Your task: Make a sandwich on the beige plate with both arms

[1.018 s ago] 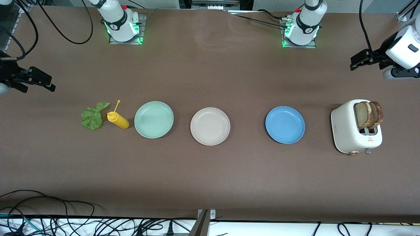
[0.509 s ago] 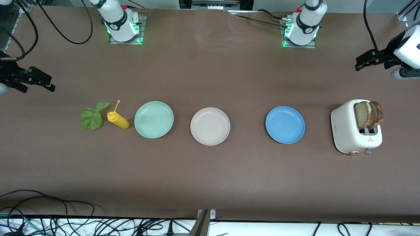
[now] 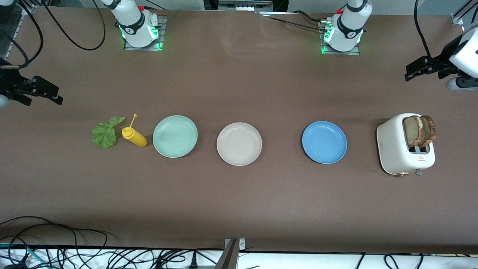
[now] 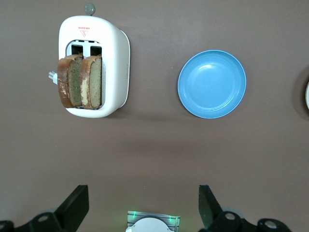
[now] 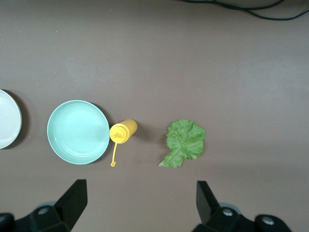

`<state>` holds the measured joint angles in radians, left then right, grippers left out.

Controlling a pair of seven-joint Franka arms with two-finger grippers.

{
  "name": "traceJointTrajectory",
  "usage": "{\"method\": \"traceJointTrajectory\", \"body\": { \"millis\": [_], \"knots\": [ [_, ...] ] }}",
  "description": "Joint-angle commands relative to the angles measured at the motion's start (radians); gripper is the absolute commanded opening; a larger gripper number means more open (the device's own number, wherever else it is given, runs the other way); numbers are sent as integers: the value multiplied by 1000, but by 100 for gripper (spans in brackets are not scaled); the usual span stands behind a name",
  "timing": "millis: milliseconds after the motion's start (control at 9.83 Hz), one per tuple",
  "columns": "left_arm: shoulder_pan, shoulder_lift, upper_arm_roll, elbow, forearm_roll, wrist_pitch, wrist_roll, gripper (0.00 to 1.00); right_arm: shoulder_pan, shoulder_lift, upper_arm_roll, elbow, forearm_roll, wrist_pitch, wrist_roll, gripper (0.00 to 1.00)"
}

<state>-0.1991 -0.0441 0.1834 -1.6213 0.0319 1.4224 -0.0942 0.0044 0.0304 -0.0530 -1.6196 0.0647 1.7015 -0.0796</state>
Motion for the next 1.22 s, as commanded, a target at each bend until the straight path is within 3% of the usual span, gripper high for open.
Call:
{"method": "traceJointTrajectory", "body": {
  "millis": [0,1119],
  "knots": [
    [7,19,-4,32,14,-5,22,100,0,-4,-2,7,7,-2,-5,100],
    [6,62,-7,32,2,30,24,100,0,-4,-2,7,-2,-5,-5,100]
  ]
}}
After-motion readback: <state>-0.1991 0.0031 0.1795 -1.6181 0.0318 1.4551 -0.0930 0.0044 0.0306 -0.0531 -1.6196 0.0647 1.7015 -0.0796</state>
